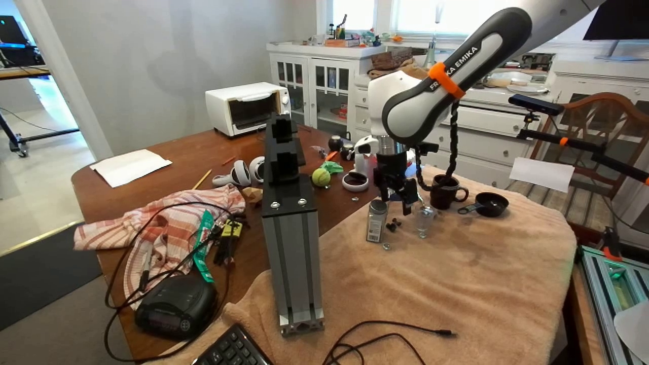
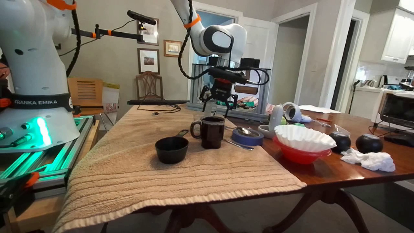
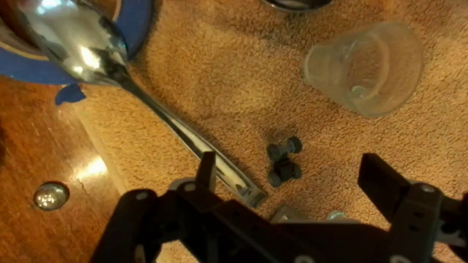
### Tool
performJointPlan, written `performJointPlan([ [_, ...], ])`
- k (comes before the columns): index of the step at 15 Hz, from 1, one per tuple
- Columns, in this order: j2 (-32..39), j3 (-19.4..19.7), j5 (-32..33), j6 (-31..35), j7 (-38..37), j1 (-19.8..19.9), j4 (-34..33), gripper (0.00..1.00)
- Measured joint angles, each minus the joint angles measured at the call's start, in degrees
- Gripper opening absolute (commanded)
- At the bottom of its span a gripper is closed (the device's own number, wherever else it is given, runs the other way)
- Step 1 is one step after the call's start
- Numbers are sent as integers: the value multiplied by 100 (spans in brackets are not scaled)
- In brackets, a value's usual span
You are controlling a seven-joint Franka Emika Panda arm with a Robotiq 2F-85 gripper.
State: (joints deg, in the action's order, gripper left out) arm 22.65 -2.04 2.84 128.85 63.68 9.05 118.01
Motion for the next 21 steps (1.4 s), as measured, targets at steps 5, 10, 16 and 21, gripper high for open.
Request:
performJointPlan([
  [5, -33, -26, -47, 119, -4, 35, 226, 100],
  [10, -59, -134, -139, 269, -44, -27, 317, 100],
  [16, 39, -129, -170, 272, -1005, -195, 255, 100],
  [21, 265, -113, -129, 272, -1629, -243, 16, 100],
])
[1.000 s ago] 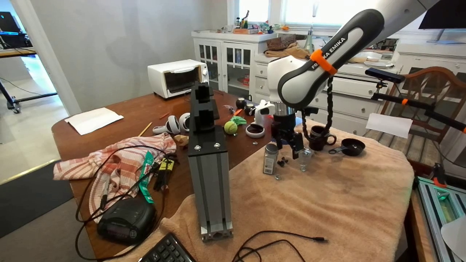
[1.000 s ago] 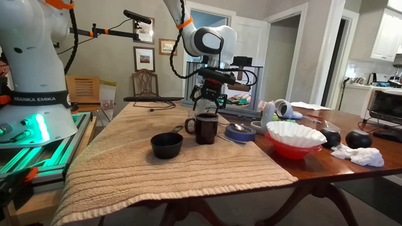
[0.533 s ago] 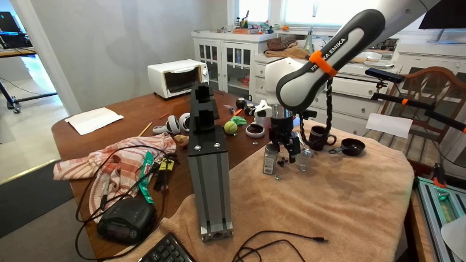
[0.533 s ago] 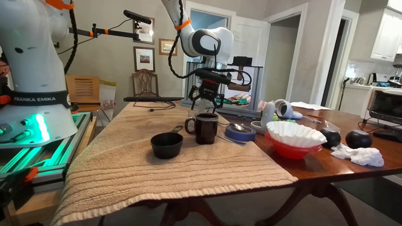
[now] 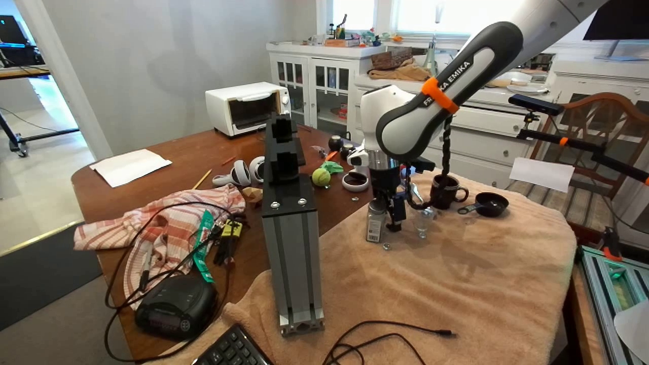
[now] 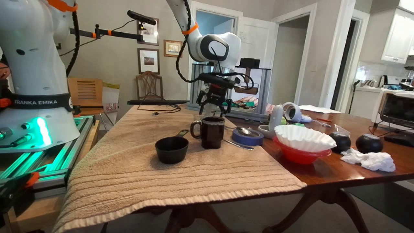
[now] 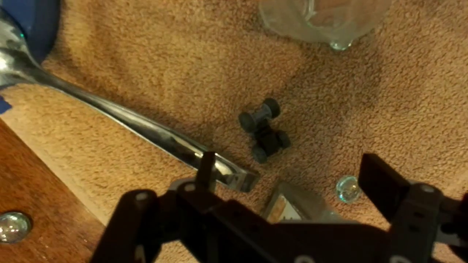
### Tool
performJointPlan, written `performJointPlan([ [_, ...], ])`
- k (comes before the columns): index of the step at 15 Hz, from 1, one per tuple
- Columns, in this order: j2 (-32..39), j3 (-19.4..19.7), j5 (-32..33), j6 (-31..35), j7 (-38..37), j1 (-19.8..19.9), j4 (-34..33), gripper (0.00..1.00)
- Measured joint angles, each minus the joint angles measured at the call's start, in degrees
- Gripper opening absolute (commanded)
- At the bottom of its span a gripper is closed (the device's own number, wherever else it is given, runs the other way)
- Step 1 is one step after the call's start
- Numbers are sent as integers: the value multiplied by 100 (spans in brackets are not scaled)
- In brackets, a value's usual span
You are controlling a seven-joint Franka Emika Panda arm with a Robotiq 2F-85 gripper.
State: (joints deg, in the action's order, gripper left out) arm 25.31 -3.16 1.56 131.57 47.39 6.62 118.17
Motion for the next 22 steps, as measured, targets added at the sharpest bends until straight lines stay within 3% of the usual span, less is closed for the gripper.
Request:
performJointPlan([
  [6, 178, 175, 653, 325, -7, 1, -103, 100],
  [9, 252, 215, 913, 461, -7, 1, -102, 91],
  [14, 251, 218, 1053, 553, -7, 0, -83, 93],
  [16, 235, 218, 1055, 559, -7, 4, -60, 87],
  [22, 8, 219, 1044, 560, -7, 42, 260, 85],
])
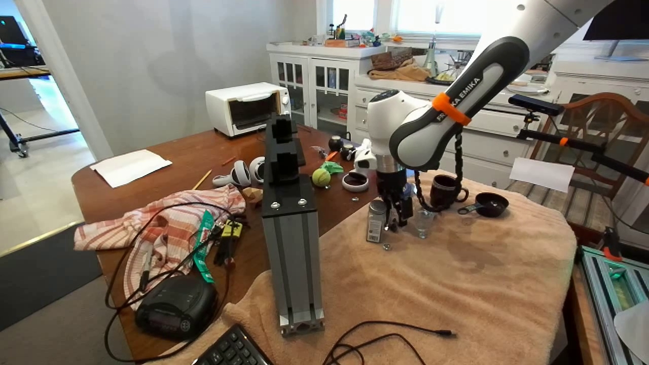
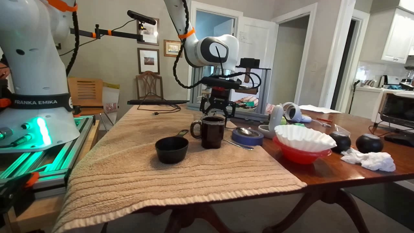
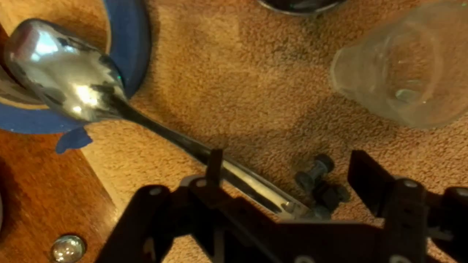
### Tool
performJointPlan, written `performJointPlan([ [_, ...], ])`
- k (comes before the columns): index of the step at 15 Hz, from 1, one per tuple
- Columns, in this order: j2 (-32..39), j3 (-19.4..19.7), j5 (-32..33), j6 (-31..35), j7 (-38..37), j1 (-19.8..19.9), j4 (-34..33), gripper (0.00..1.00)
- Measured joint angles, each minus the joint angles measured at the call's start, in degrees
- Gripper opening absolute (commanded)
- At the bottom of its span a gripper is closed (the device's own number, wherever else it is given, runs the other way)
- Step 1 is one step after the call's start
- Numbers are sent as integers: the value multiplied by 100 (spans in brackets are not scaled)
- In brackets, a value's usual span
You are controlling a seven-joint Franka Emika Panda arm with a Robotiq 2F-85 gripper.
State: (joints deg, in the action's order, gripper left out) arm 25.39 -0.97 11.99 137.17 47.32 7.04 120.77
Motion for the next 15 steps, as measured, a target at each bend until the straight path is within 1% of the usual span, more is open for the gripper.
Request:
performJointPlan([
  [3, -178, -15, -18, 23, -3, -1, 236, 85],
  [4, -230, -27, -24, 37, -9, -3, 298, 80],
  [6, -315, -65, -72, 47, -14, -6, 366, 68],
  [7, -346, -88, -112, 47, -15, -8, 380, 67],
  [8, -365, -112, -160, 47, -18, -12, 380, 69],
  [9, -379, -139, -198, 47, -19, -16, 379, 64],
  [12, -388, -200, -257, 47, -27, -39, 376, 70],
  [13, -384, -216, -268, 47, -31, -43, 374, 75],
  [14, -375, -228, -273, 47, -38, -48, 369, 75],
  [15, -360, -232, -274, 47, -51, -58, 365, 81],
])
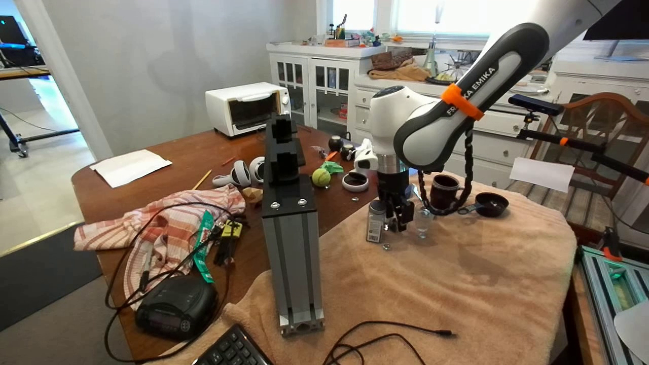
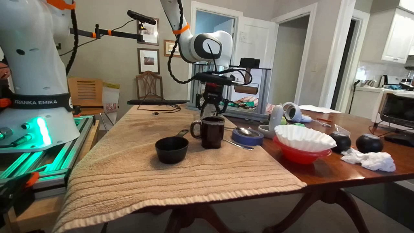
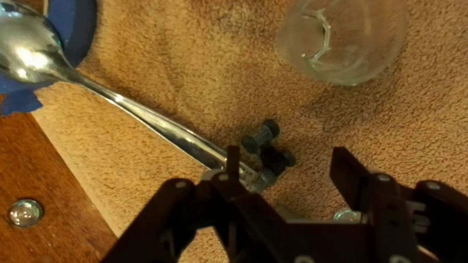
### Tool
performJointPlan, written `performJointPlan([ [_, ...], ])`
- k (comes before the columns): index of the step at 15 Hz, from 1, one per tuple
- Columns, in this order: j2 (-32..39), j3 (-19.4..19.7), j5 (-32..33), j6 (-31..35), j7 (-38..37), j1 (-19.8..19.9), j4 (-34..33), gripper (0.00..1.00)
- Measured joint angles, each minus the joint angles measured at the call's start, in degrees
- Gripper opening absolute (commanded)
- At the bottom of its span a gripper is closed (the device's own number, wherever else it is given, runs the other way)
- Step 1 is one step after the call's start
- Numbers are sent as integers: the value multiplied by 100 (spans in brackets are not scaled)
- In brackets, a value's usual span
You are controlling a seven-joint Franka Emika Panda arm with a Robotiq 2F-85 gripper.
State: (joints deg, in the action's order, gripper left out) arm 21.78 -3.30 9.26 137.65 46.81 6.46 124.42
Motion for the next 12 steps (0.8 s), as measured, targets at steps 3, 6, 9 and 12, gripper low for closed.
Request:
performJointPlan([
  [3, 69, -9, 0, 0, -38, -25, -8, 83],
  [6, 147, -9, 4, 0, -71, -55, -37, 80],
  [9, 216, -5, 9, 0, -144, -77, -127, 76],
  [12, 263, 13, 9, 0, -210, -77, -222, 72],
])
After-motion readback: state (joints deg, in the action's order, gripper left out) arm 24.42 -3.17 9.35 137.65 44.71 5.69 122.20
